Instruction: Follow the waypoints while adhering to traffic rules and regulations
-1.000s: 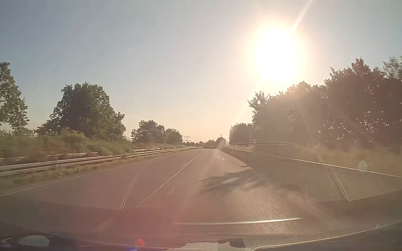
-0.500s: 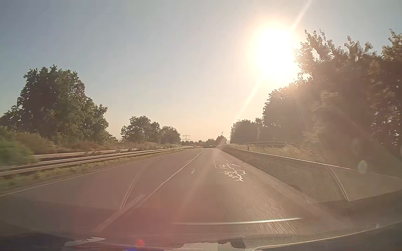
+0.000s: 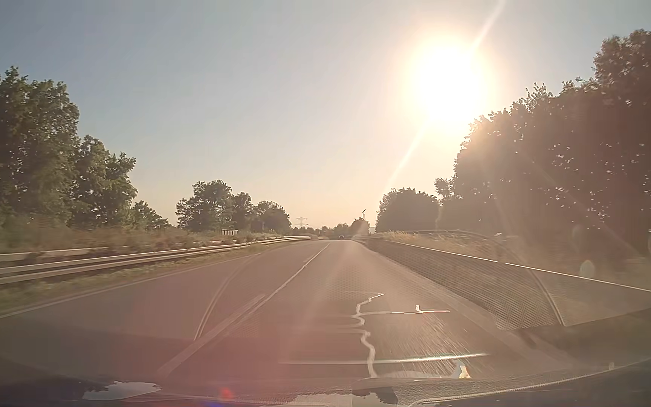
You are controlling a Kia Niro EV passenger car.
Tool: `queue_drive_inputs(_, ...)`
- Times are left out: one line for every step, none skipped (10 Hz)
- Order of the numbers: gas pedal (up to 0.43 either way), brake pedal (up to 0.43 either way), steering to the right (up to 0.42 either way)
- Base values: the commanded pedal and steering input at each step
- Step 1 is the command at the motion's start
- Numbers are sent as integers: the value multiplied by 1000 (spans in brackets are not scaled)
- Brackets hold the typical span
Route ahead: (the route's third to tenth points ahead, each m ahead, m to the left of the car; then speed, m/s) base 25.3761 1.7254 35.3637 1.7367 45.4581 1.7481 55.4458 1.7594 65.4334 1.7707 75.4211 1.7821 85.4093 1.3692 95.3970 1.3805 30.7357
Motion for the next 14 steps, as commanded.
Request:
queue_drive_inputs(268, 0, 0)
queue_drive_inputs(260, 0, 0)
queue_drive_inputs(248, 0, 0)
queue_drive_inputs(248, 0, 0)
queue_drive_inputs(248, 0, 0)
queue_drive_inputs(248, 0, 0)
queue_drive_inputs(248, 0, 1)
queue_drive_inputs(248, 0, 1)
queue_drive_inputs(240, 0, 2)
queue_drive_inputs(240, 0, 3)
queue_drive_inputs(240, 0, 3)
queue_drive_inputs(240, 0, 2)
queue_drive_inputs(240, 0, 2)
queue_drive_inputs(240, 0, 2)
